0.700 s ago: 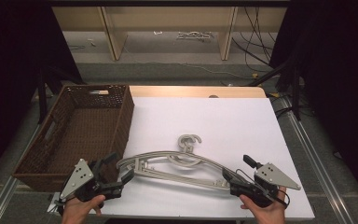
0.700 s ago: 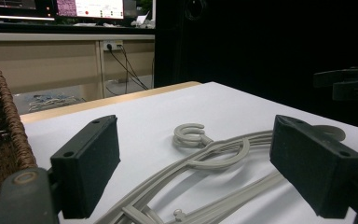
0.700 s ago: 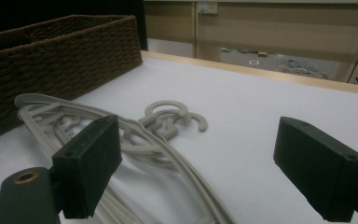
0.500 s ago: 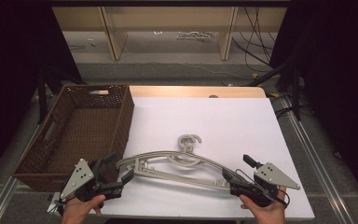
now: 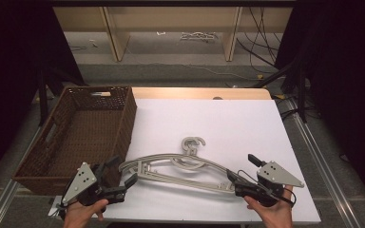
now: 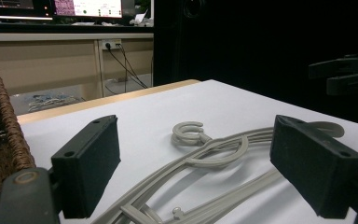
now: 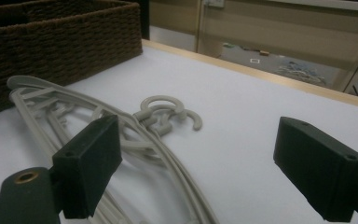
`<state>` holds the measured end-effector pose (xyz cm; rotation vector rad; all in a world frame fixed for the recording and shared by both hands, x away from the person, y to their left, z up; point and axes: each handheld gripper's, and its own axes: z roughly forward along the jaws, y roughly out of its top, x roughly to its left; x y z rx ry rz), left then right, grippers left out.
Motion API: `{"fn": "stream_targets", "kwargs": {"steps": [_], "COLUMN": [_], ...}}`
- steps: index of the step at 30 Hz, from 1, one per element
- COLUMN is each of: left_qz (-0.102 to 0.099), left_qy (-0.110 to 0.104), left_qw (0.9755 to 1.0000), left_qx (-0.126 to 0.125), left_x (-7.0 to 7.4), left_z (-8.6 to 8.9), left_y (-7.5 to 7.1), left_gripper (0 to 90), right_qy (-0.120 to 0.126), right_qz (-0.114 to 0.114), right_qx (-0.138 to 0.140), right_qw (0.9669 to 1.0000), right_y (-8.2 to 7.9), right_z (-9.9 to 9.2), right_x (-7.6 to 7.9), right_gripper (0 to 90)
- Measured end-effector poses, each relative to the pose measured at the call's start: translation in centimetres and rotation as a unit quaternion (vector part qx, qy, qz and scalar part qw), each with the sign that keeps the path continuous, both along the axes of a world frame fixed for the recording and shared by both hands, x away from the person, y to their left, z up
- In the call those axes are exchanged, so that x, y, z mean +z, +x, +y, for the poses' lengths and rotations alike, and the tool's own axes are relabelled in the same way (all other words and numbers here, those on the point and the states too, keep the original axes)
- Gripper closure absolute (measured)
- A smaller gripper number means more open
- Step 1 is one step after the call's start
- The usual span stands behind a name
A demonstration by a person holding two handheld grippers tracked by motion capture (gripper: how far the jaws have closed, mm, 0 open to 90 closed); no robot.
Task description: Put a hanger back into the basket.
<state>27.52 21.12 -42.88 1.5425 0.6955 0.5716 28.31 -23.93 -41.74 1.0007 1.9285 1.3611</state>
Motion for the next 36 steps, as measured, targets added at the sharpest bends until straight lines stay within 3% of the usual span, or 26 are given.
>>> {"fn": "stream_targets", "kwargs": {"steps": [3, 4, 5, 6, 9, 18, 19, 20, 21, 22, 23, 26, 27, 28, 29, 30, 31, 33, 34, 35, 36], "left_qz": [-0.002, -0.002, -0.002, -0.002, -0.001, -0.002, -0.002, -0.019, -0.005, -0.005, -0.002, -0.004, -0.003, -0.003, 0.0, 0.0, 0.0, -0.003, -0.004, 0.0, 0.0], "left_qy": [0.003, 0.003, 0.002, 0.002, 0.0, 0.002, 0.002, 0.002, 0.004, 0.004, 0.003, 0.005, 0.004, 0.004, 0.002, 0.002, 0.001, 0.002, 0.004, -0.001, -0.001], "left_qw": [1.0, 1.0, 1.0, 1.0, 1.0, 1.0, 1.0, 0.9998, 1.0, 1.0, 1.0, 1.0, 1.0, 1.0, 1.0, 1.0, 1.0, 1.0, 1.0, 1.0, 1.0], "left_qx": [0.001, 0.001, 0.002, 0.002, 0.003, 0.002, 0.001, -0.008, 0.002, 0.002, 0.001, 0.001, 0.001, 0.001, 0.001, 0.001, 0.001, 0.0, 0.0, 0.001, 0.001], "left_x": [0.0, 0.0, 0.0, 0.0, 0.0, 0.0, 0.0, 0.0, 0.0, 0.0, 0.0, 0.0, 0.0, 0.0, 0.0, 0.0, 0.0, 0.0, 0.0, 0.0, 0.0], "left_z": [0.0, 0.0, 0.0, 0.0, 0.0, 0.0, 0.0, 0.0, 0.0, 0.0, -0.1, 0.0, 0.0, 0.0, 0.0, 0.0, 0.0, 0.0, 0.0, -0.1, -0.1], "left_y": [0.0, 0.0, 0.0, 0.0, 0.0, 0.0, 0.0, 0.3, 0.1, 0.1, 0.1, 0.1, 0.1, 0.1, 0.0, 0.0, 0.0, 0.1, 0.1, 0.1, 0.1], "left_gripper": [15.7, 15.7, 15.7, 15.8, 15.7, 15.8, 15.8, 15.7, 15.8, 15.8, 15.8, 15.8, 15.8, 15.8, 15.8, 15.8, 15.8, 15.8, 15.8, 15.8, 15.8], "right_qy": [-0.032, -0.032, -0.05, -0.05, -0.086, -0.13, -0.14, -0.145, -0.145, -0.145, -0.155, -0.162, -0.174, -0.174, -0.184, -0.184, -0.191, -0.194, -0.201, -0.219, -0.219], "right_qz": [0.016, 0.016, 0.027, 0.027, 0.04, 0.052, 0.067, 0.067, 0.08, 0.08, 0.086, 0.099, 0.115, 0.115, 0.123, 0.123, 0.131, 0.135, 0.14, 0.151, 0.151], "right_qx": [0.01, 0.01, 0.013, 0.013, 0.028, 0.053, 0.062, 0.067, 0.071, 0.071, 0.074, 0.078, 0.084, 0.084, 0.09, 0.09, 0.092, 0.093, 0.097, 0.104, 0.104], "right_qw": [0.9993, 0.9993, 0.9983, 0.9983, 0.9951, 0.9888, 0.9859, 0.985, 0.9837, 0.9837, 0.9814, 0.9788, 0.9744, 0.9744, 0.9711, 0.9711, 0.9683, 0.967, 0.9647, 0.9584, 0.9584], "right_y": [0.6, 0.6, 1.2, 1.2, 2.6, 4.5, 5.0, 5.3, 5.6, 5.6, 6.3, 6.8, 7.4, 7.4, 8.1, 8.1, 8.5, 8.7, 9.0, 9.5, 9.5], "right_z": [0.2, 0.2, 0.5, 0.5, 1.3, 3.3, 3.6, 3.7, 4.0, 4.0, 4.4, 4.9, 5.4, 5.4, 6.0, 6.0, 6.4, 6.5, 6.6, 6.8, 6.8], "right_x": [1.4, 1.4, 2.0, 2.0, 2.9, 4.0, 4.0, 3.9, 3.8, 3.8, 3.6, 3.5, 3.2, 3.2, 3.0, 3.0, 2.7, 2.6, 2.4, 1.8, 1.8], "right_gripper": [16.3, 16.3, 16.4, 16.4, 16.8, 18.6, 20.1, 20.6, 20.7, 20.7, 20.8, 20.8, 20.7, 20.7, 20.8, 20.8, 20.8, 20.9, 21.8, 25.1, 25.1]}}
